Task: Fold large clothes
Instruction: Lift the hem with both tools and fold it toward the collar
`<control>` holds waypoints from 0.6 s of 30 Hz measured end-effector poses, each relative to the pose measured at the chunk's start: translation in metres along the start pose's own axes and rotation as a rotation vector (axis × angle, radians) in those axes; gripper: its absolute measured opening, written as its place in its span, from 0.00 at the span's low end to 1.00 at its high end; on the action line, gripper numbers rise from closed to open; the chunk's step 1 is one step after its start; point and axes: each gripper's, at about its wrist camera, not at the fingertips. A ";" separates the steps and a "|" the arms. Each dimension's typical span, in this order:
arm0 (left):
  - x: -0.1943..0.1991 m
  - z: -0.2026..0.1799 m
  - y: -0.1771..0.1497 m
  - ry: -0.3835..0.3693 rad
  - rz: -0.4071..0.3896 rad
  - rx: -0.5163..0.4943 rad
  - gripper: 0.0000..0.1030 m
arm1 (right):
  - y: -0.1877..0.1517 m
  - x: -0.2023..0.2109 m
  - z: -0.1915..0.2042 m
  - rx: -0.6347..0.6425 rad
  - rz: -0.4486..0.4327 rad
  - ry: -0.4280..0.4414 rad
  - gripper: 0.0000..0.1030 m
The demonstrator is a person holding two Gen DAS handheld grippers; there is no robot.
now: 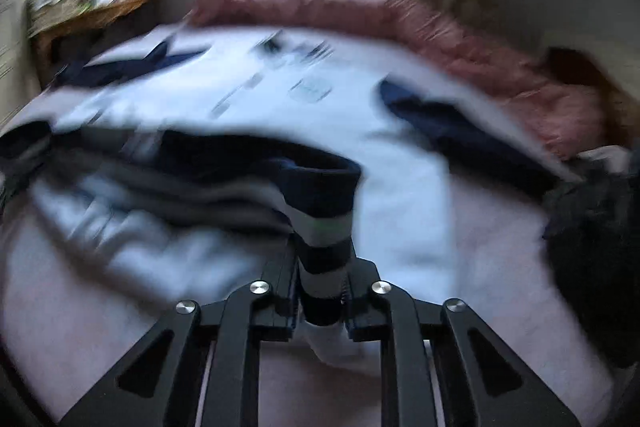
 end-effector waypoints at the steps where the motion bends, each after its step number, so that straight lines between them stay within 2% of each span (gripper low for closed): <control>1: -0.004 0.004 0.000 0.009 -0.003 0.018 1.00 | 0.001 -0.003 -0.005 -0.012 -0.009 0.005 0.18; 4: -0.015 0.019 0.005 -0.047 0.001 0.102 0.95 | 0.002 -0.022 -0.021 -0.085 0.045 0.051 0.18; 5: -0.018 0.024 0.006 -0.079 0.003 0.132 0.81 | 0.000 -0.030 -0.024 -0.100 0.073 0.062 0.18; 6: -0.021 0.030 0.007 -0.134 0.012 0.164 0.58 | 0.000 -0.037 -0.026 -0.108 0.098 0.075 0.19; 8: -0.024 0.035 0.009 -0.228 0.034 0.205 0.31 | -0.001 -0.040 -0.032 -0.146 0.112 0.099 0.21; 9: -0.022 0.036 0.009 -0.241 0.024 0.218 0.19 | -0.003 -0.038 -0.036 -0.171 0.108 0.127 0.22; 10: -0.018 0.036 0.010 -0.235 -0.005 0.216 0.15 | -0.006 -0.034 -0.038 -0.192 0.107 0.165 0.22; 12: -0.005 0.035 0.016 -0.203 -0.084 0.197 0.14 | -0.010 -0.024 -0.041 -0.222 0.090 0.232 0.22; 14: 0.002 0.037 0.027 -0.172 -0.136 0.200 0.13 | -0.011 -0.022 -0.046 -0.240 0.065 0.213 0.09; 18: -0.013 0.043 0.046 -0.159 -0.116 0.242 0.13 | -0.002 -0.024 -0.053 -0.297 -0.013 0.213 0.08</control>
Point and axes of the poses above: each gripper's, at about its wrist camera, not at the fingertips, and x roughly against the way its jaws point, z to its left, y to its top, and after that the axes turned 13 degrees about y, right-handed
